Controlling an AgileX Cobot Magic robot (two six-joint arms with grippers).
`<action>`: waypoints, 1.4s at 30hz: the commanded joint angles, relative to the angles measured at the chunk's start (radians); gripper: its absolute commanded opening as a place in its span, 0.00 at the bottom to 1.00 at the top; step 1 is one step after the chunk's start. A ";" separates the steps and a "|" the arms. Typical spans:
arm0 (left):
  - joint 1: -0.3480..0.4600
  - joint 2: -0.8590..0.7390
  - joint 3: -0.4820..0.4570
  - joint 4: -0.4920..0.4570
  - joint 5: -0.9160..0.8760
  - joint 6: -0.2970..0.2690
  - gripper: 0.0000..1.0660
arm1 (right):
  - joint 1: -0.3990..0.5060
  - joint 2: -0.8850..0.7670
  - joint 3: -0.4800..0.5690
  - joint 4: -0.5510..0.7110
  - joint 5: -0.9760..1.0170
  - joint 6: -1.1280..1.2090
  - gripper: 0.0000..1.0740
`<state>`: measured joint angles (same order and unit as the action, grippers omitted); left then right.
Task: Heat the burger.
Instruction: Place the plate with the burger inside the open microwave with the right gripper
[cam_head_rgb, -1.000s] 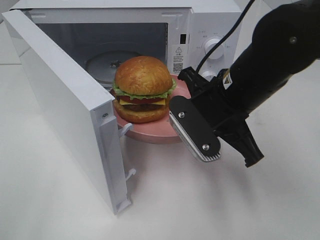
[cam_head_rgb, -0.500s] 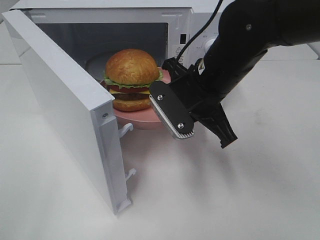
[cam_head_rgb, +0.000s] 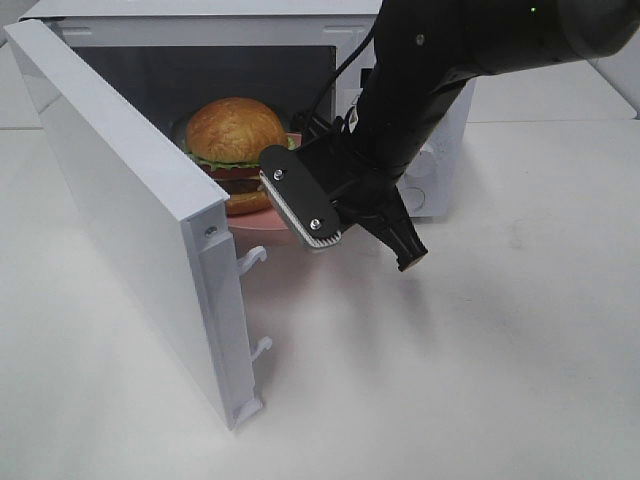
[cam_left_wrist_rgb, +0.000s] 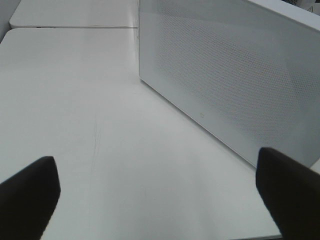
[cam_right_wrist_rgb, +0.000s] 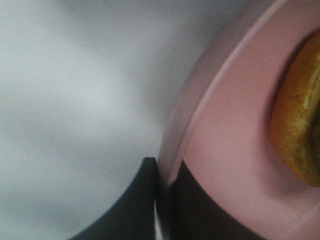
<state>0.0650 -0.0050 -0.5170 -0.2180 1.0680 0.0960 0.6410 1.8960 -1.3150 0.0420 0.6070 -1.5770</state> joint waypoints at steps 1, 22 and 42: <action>-0.001 -0.005 0.000 -0.004 -0.008 0.002 0.94 | -0.001 0.018 -0.069 -0.022 -0.032 0.033 0.00; -0.001 -0.005 0.000 -0.004 -0.008 0.002 0.94 | 0.000 0.198 -0.344 -0.081 0.071 0.136 0.00; -0.001 -0.005 0.000 -0.004 -0.008 0.002 0.94 | 0.000 0.384 -0.628 -0.128 0.094 0.184 0.00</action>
<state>0.0650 -0.0050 -0.5170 -0.2180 1.0680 0.0960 0.6400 2.2730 -1.8990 -0.0780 0.7480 -1.4070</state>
